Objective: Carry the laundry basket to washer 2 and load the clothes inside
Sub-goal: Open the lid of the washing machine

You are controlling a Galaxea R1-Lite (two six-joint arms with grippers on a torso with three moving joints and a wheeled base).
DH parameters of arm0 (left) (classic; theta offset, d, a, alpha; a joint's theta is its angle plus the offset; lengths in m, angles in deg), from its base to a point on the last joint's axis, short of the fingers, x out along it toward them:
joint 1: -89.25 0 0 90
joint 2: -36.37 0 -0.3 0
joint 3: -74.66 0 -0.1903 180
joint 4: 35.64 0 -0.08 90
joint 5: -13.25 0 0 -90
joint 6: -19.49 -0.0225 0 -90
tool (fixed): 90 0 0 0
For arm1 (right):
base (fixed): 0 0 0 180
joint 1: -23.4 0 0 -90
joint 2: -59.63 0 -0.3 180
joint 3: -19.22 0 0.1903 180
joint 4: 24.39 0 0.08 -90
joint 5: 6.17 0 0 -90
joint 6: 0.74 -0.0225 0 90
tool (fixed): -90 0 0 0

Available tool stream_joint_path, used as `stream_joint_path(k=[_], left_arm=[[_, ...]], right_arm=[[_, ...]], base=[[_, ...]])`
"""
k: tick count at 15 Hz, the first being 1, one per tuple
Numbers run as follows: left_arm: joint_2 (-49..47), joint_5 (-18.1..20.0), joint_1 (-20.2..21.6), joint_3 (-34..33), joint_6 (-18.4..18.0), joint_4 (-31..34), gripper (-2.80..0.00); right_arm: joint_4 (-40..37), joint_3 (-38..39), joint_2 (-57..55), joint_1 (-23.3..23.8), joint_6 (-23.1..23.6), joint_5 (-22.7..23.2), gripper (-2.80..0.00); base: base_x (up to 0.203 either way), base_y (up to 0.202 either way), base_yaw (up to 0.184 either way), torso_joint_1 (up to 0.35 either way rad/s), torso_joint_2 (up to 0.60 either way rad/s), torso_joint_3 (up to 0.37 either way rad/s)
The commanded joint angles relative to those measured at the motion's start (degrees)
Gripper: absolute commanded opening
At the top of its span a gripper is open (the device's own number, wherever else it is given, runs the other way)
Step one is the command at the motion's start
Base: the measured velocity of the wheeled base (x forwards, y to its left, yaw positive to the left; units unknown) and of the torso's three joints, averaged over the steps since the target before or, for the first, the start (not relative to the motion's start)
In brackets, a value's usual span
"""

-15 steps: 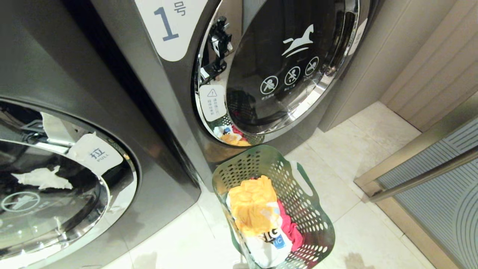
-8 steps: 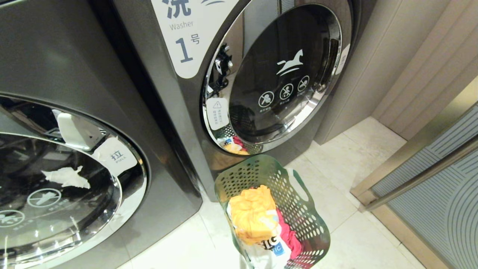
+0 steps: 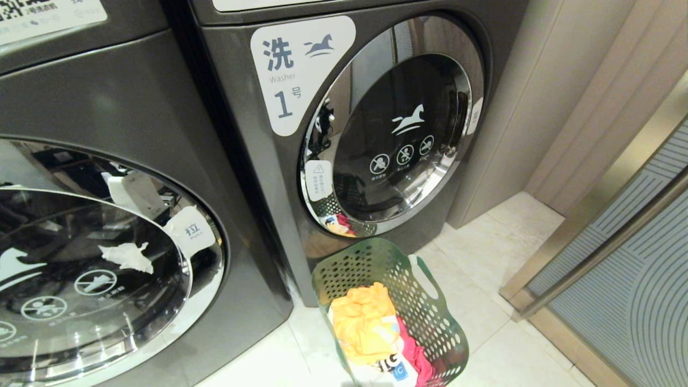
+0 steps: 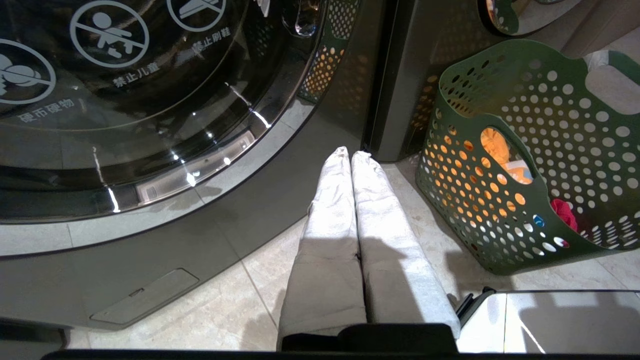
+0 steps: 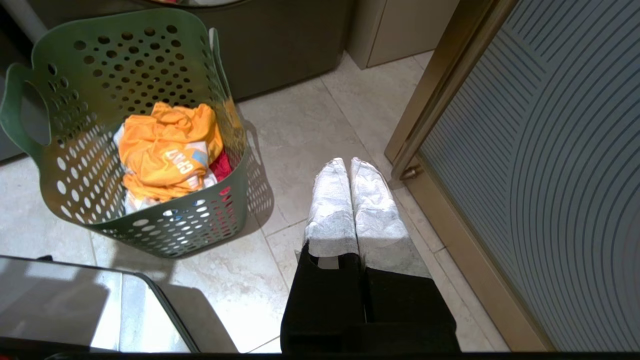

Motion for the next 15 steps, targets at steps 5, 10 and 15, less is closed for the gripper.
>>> stream_joint_path(k=[5,10,15], left_arm=[[0.0,0.0,0.0,0.0,-0.1,0.1,-2.8],[0.0,0.1,0.0,0.0,-0.1,0.0,-2.8],[0.0,0.0,0.0,0.0,0.1,0.0,-2.8]], right_arm=[[-0.1,0.0,-0.1,0.0,0.2,0.1,-2.8],[-0.1,-0.1,-0.1,0.0,0.3,0.1,-2.8],[-0.1,-0.1,-0.1,0.0,0.4,-0.1,-2.8]], base=[[0.0,0.0,0.0,0.004,0.0,0.201],[0.0,0.0,0.0,0.003,0.0,0.132],[0.0,0.0,0.0,0.001,0.0,0.016]])
